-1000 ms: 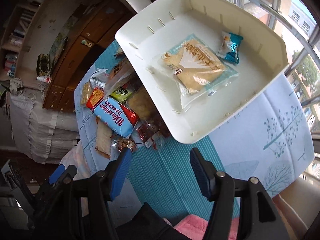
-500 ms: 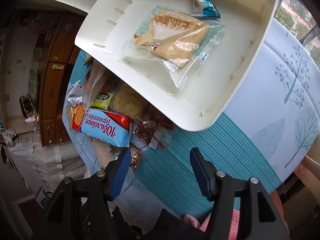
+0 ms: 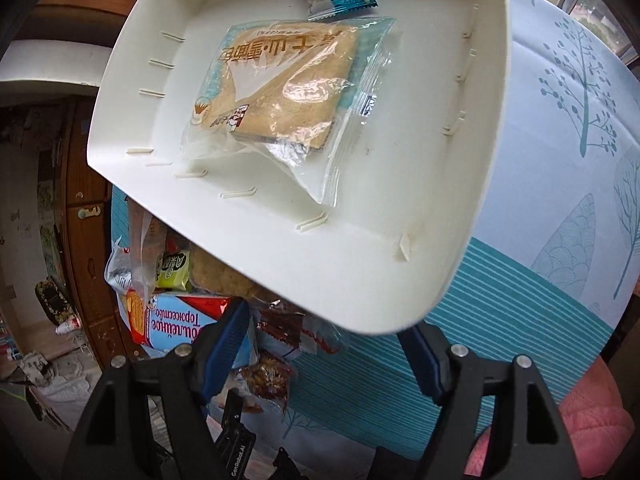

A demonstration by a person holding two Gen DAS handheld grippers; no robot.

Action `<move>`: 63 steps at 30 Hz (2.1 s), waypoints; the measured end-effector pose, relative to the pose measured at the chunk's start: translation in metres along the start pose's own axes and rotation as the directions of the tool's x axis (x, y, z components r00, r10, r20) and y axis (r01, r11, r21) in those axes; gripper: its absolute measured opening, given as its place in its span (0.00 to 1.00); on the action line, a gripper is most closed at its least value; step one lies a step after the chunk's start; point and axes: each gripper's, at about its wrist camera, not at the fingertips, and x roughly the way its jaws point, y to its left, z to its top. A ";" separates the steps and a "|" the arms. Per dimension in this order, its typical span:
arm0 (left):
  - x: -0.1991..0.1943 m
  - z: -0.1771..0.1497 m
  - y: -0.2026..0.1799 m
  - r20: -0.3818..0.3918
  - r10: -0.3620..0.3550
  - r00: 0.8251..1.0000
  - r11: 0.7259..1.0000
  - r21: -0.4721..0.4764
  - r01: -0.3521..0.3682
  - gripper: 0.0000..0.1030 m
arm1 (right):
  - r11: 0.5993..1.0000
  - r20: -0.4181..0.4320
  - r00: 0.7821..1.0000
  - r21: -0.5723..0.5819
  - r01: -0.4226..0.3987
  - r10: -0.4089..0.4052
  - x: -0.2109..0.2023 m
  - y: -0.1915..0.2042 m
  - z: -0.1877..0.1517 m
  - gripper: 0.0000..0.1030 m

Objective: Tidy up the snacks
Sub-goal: 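Grasp the beige wafer bar with the left tool while the right tool grasps the red candy, then carry the wafer bar and red candy into the white tray and release both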

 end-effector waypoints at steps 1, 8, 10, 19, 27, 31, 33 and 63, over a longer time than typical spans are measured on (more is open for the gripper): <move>0.002 0.001 -0.001 -0.004 -0.005 1.000 1.000 0.005 0.005 0.84 | 1.000 0.006 1.000 0.011 -0.001 0.001 0.002 0.000 0.000 0.73; 0.013 0.011 -0.001 -0.008 -0.022 1.000 1.000 -0.005 0.022 0.84 | 0.998 0.045 0.999 0.068 -0.006 0.003 0.013 0.000 0.003 0.72; 0.015 0.013 0.001 -0.003 -0.035 0.999 0.999 -0.013 0.034 0.84 | 0.997 0.057 0.998 0.071 -0.008 0.004 0.015 0.001 0.003 0.72; 0.024 0.017 0.011 0.002 -0.104 0.995 0.991 -0.085 0.104 0.82 | 0.997 0.065 0.998 0.082 0.009 -0.014 0.026 0.010 0.009 0.62; 0.018 0.011 0.004 0.020 -0.113 0.993 0.991 -0.071 0.115 0.62 | 0.997 0.042 0.999 0.080 0.016 -0.020 0.031 0.010 0.011 0.50; 0.018 0.008 0.003 0.011 -0.110 0.994 0.991 -0.074 0.111 0.61 | 0.997 0.031 0.999 0.080 0.019 -0.021 0.028 0.004 0.009 0.49; 0.018 0.005 -0.001 0.005 -0.109 0.994 0.991 -0.075 0.109 0.61 | 0.997 0.023 0.999 0.081 0.021 -0.023 0.026 0.001 0.008 0.49; -0.065 -0.085 0.009 0.027 -0.189 0.982 0.871 -0.456 0.181 0.61 | 0.969 -0.204 0.977 -0.246 0.008 -0.060 0.001 0.014 -0.076 0.48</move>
